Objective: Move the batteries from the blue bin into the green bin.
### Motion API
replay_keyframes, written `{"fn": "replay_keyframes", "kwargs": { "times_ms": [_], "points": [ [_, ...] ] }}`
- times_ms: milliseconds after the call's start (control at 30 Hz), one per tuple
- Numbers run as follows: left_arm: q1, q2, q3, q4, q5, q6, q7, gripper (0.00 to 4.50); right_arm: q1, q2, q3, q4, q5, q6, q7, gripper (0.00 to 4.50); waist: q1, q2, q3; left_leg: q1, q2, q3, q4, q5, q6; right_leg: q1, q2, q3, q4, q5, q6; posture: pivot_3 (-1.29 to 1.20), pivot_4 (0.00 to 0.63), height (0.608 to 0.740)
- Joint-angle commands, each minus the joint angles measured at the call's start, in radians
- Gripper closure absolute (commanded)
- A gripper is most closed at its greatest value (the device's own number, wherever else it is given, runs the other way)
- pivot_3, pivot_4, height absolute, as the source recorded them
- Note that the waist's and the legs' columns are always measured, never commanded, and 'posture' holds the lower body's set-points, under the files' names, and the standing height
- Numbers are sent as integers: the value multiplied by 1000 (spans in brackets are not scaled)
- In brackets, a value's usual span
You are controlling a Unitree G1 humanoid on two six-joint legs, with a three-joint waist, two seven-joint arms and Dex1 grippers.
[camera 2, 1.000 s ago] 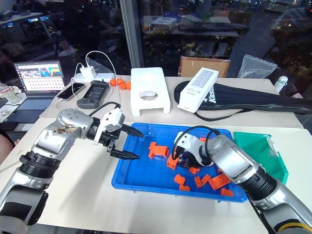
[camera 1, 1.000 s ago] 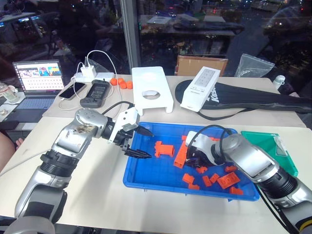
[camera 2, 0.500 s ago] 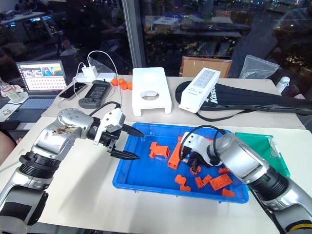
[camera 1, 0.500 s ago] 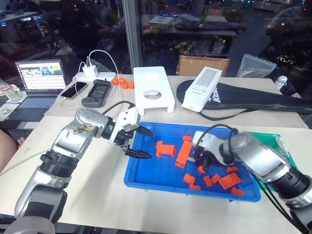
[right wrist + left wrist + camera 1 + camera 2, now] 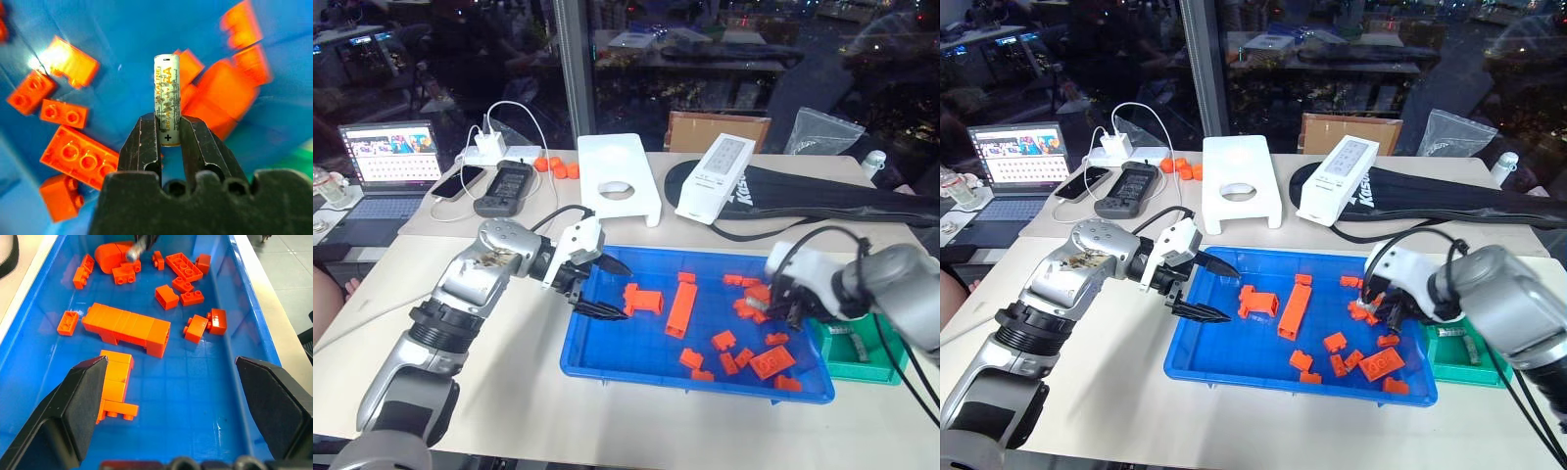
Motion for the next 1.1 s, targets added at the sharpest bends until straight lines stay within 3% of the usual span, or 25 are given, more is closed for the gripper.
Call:
{"fn": "replay_keyframes", "kwargs": {
  "times_ms": [33,233,500,567,667,867,900,1000,1100],
  "points": [
    [-27,-21,49,-14,-55,15,5,0,86,-99,-265,66,20,14,21,4245,5,0,0,0,0,0,0,0,0,0,0,0,0,0,0,0,150,714],
    [-48,-62,77,-17,-102,43,27,0,351,-140,-469,205,-43,-50,-2,4245,4,-1,0,1,-1,0,0,0,0,2,-2,-1,-2,0,0,0,150,714],
    [-70,-95,99,-3,-120,50,58,0,422,-41,-449,245,-45,-66,-94,4245,-17,0,-1,2,-1,0,0,0,0,3,-1,1,0,0,1,0,150,714],
    [-74,-107,116,-5,-134,59,80,0,426,-28,-440,252,-51,-69,-117,3232,-18,0,0,2,-1,0,0,0,0,3,-1,0,0,0,1,0,150,714],
    [-78,-109,127,-11,-149,72,95,0,421,-23,-442,248,-43,-56,-129,2397,-18,0,0,1,-2,0,1,0,0,3,-1,0,0,0,1,0,150,714],
    [-77,-113,147,-14,-171,79,115,0,365,-88,-474,239,1,-24,-85,257,-18,1,0,2,-1,0,1,0,0,3,-1,0,0,0,1,0,150,714],
    [-74,-112,150,-16,-170,69,119,0,359,-108,-491,229,19,-15,-63,22,-19,1,0,2,-1,0,1,0,0,3,-1,0,0,0,1,0,150,714],
    [-75,-114,193,3,-183,82,169,0,307,-116,-561,192,63,-61,-32,22,-18,1,0,2,-1,0,1,0,0,4,-1,0,-1,0,1,0,150,714],
    [-65,-108,266,-1,-213,74,207,0,237,-2,-654,124,123,-135,-71,22,-24,1,0,2,-1,0,0,0,0,4,-1,0,-1,0,1,0,150,714]
  ]
}}
